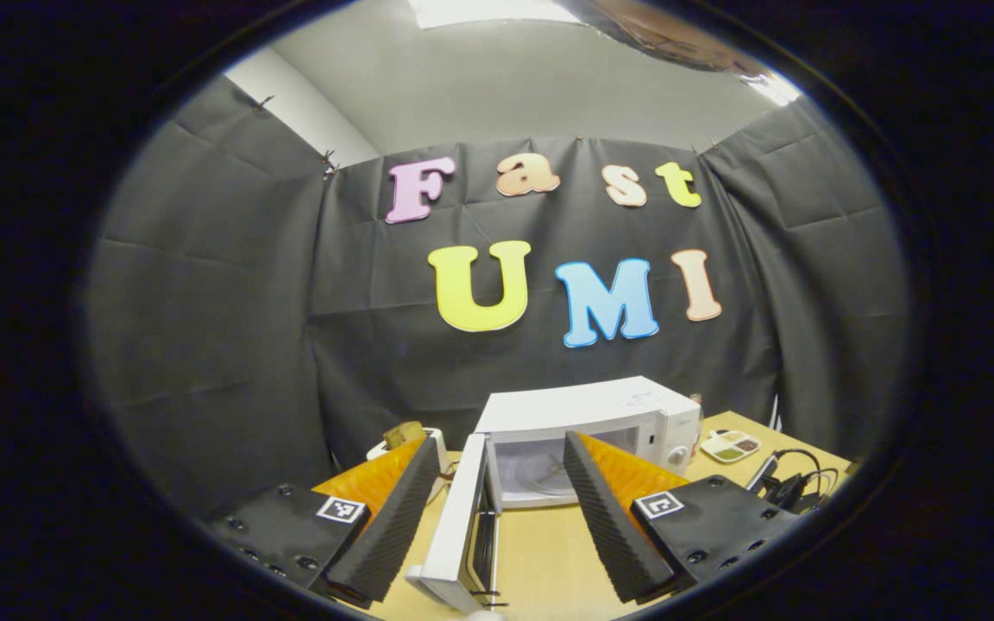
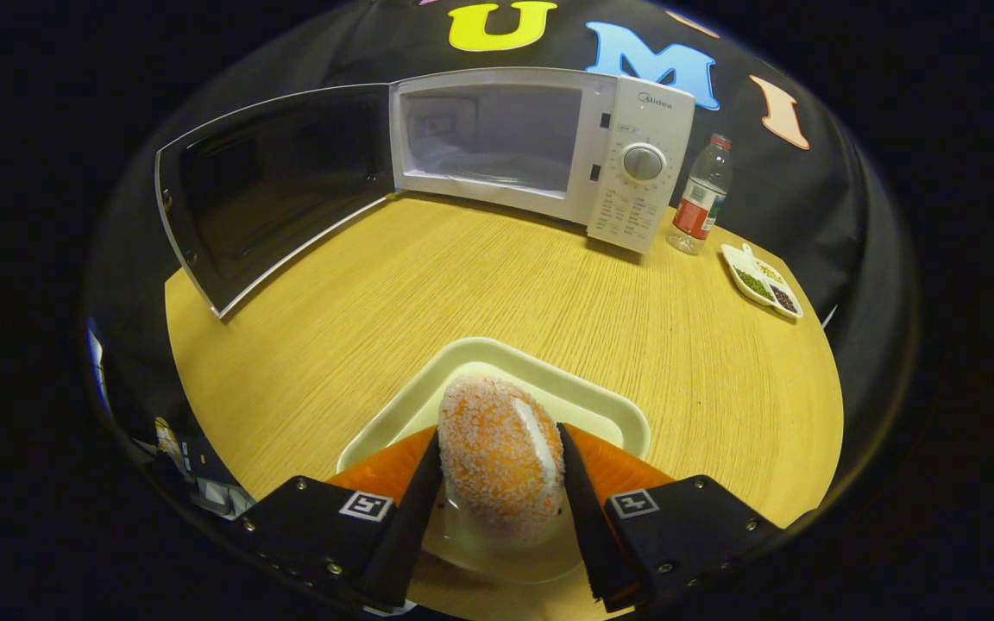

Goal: Open the microwave oven with the left hand, put the food in, and close the microwave oven.

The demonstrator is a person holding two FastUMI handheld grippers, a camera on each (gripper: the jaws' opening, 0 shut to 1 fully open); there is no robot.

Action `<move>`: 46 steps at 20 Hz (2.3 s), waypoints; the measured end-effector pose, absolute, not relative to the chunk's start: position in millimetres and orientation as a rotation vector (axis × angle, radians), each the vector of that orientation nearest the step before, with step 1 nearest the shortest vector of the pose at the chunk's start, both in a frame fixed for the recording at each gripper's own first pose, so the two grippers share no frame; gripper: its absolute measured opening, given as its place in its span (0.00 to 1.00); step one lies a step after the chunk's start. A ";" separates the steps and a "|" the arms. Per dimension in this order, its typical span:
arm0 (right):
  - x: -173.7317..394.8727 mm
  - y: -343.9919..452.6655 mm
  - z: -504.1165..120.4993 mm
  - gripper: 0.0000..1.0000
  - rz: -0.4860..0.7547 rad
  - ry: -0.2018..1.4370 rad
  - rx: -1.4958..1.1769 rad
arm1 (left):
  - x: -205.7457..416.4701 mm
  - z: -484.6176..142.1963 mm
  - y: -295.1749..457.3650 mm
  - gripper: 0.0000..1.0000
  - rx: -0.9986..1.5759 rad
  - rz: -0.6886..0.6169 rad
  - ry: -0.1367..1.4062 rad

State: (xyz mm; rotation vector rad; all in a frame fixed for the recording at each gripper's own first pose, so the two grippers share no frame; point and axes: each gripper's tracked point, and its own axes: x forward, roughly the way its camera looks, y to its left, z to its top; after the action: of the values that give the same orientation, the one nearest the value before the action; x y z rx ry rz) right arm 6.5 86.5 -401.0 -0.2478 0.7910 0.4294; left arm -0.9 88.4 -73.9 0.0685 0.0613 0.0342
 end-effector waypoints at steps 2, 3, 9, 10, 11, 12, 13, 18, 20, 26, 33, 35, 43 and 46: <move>8.4 86.1 -400.4 0.70 0.421 0.796 -0.261 | 2.1 -76.5 91.4 0.97 0.073 0.038 0.065; 8.2 85.0 -398.6 0.70 0.419 0.807 -0.273 | 4.1 -76.4 92.3 1.00 0.073 0.038 0.067; 23.6 103.8 -352.5 0.61 0.410 0.768 -0.135 | 8.3 -77.5 103.3 0.98 0.078 0.030 0.069; 31.8 112.2 -340.1 0.61 0.410 0.758 -0.074 | 9.5 -77.5 106.9 1.00 0.082 0.029 0.069; 42.4 124.4 -325.9 0.61 0.407 0.748 0.015 | 9.5 -77.2 111.6 1.00 0.087 0.030 0.071; 56.4 139.4 -312.8 0.61 0.410 0.736 0.115 | 10.0 -76.1 116.4 1.00 0.092 0.032 0.068; 73.5 152.4 -301.8 0.61 0.400 0.724 0.202 | 11.2 -75.2 122.0 1.00 0.097 0.034 0.067; 146.0 201.9 -273.9 0.61 0.335 0.672 0.489 | 16.6 -84.4 140.2 1.00 0.110 0.026 0.076; 169.4 217.9 -273.6 0.61 0.305 0.655 0.529 | 17.6 -89.2 145.9 1.00 0.107 0.022 0.080; 247.6 266.5 -286.5 0.61 0.204 0.611 0.663 | 21.9 -112.0 155.4 0.98 0.106 0.023 0.124; 329.2 296.2 -312.4 0.61 0.088 0.559 0.683 | 35.6 -125.1 174.1 0.99 0.113 0.028 0.137; 346.1 295.3 -314.2 0.61 0.053 0.527 0.664 | 36.6 -125.3 175.4 0.97 0.121 0.026 0.136; 365.8 274.3 -324.5 0.77 -0.053 0.497 0.583 | 42.5 -130.5 179.4 0.97 0.134 0.031 0.141; 362.3 262.9 -315.1 0.97 -0.060 0.490 0.535 | 46.3 -125.5 177.9 0.97 0.132 0.034 0.132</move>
State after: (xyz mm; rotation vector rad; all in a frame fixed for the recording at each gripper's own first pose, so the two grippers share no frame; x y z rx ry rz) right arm 362.3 262.9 -315.1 0.5352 0.4900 -0.0603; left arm 46.3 177.9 -125.5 0.1320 0.1321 0.0342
